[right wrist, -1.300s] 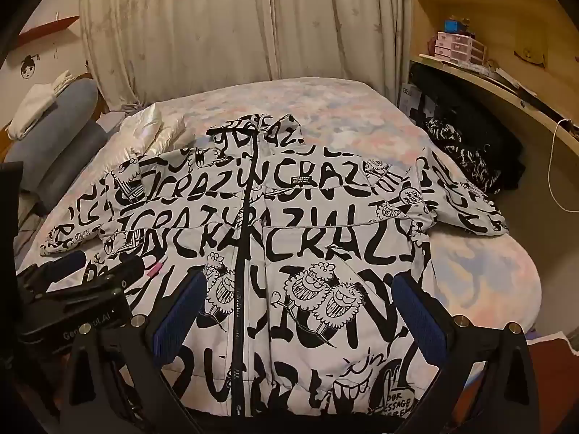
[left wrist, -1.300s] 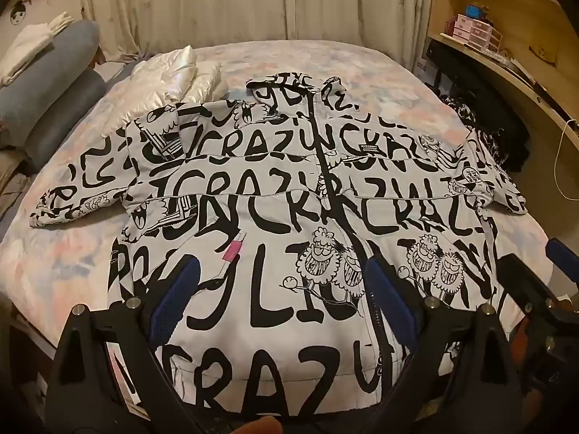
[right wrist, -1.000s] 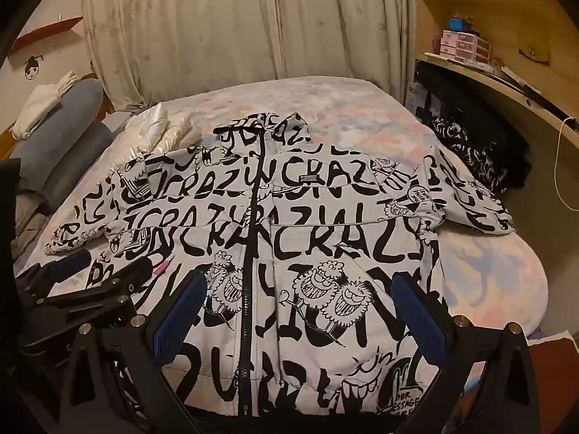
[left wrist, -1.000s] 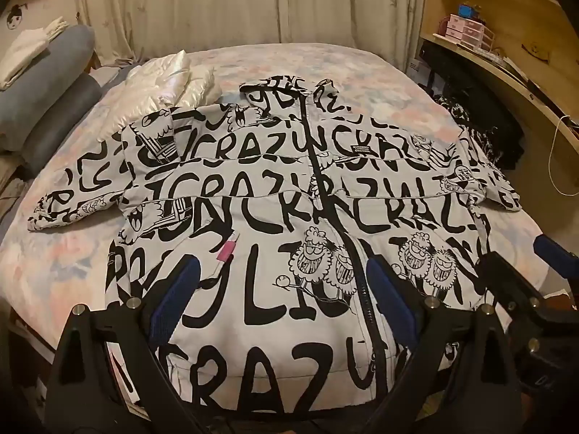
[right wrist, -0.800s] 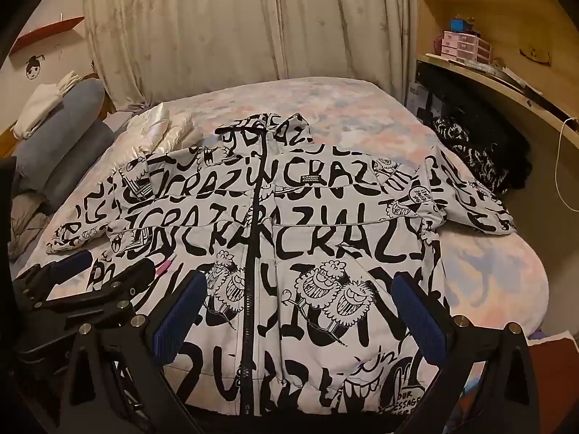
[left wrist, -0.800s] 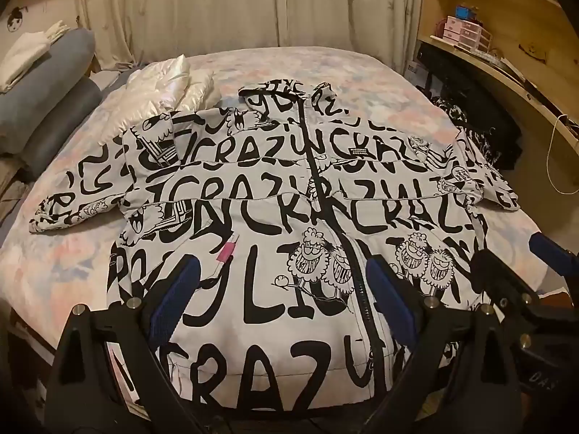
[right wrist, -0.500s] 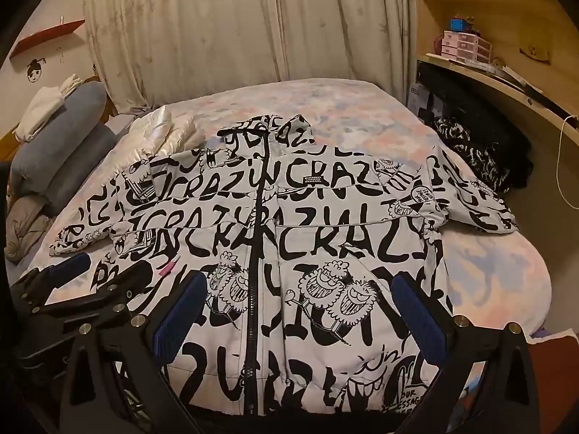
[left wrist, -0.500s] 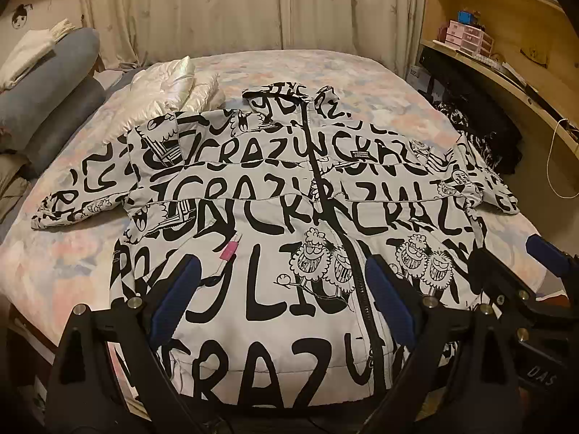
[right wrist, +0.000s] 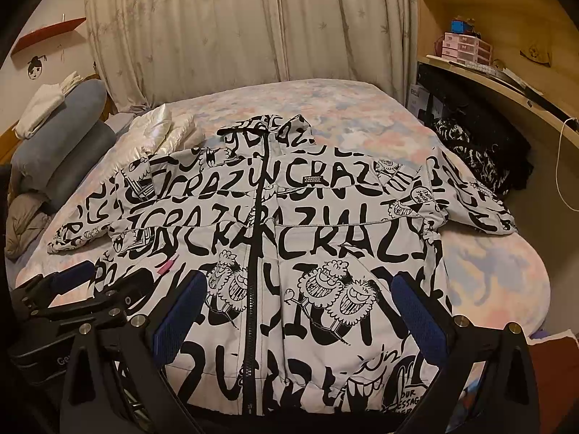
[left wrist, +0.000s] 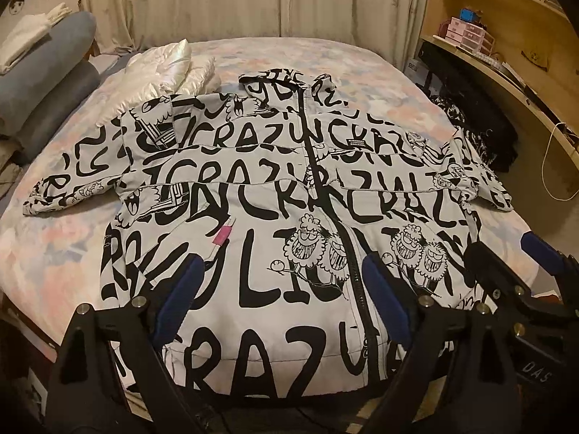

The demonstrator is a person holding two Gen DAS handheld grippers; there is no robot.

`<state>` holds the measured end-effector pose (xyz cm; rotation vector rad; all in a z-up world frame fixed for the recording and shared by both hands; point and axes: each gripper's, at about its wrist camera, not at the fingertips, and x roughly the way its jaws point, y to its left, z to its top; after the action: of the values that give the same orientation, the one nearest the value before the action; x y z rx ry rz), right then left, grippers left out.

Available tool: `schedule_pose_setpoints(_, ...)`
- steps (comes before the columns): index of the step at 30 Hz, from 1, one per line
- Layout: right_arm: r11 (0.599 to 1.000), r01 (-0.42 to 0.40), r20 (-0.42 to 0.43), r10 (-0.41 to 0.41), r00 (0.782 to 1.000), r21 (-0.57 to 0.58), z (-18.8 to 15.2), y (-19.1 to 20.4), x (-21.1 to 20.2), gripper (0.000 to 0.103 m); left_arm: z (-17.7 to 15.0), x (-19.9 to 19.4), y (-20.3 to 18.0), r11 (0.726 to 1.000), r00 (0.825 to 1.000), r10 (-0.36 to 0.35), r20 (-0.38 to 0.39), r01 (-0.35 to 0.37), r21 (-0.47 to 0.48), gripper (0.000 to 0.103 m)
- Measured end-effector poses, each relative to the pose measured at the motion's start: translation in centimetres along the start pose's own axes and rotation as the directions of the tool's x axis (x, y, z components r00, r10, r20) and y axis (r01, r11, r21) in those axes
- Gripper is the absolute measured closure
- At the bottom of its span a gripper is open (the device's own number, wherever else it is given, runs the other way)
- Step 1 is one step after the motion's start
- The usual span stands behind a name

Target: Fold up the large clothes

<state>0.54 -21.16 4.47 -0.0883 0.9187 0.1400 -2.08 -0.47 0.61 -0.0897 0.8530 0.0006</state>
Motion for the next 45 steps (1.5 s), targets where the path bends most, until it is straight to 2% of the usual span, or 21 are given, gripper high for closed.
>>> schedule_pose_setpoints(12, 1.0, 0.006, -0.003, -0.006, 1.0, -0.005, -0.38, 0.0, 0.6, 0.0, -0.21, 0.09, 0.34, 1.0, 1.0, -0.01, 0.004, 0.01, -0.029, 0.016)
schedule_pose_setpoints(45, 1.0, 0.008, -0.003, -0.008, 1.0, -0.005, -0.63, 0.13, 0.95, 0.0, 0.07, -0.19, 0.63, 1.0, 1.0, -0.004, 0.008, 0.004, -0.025, 0.017)
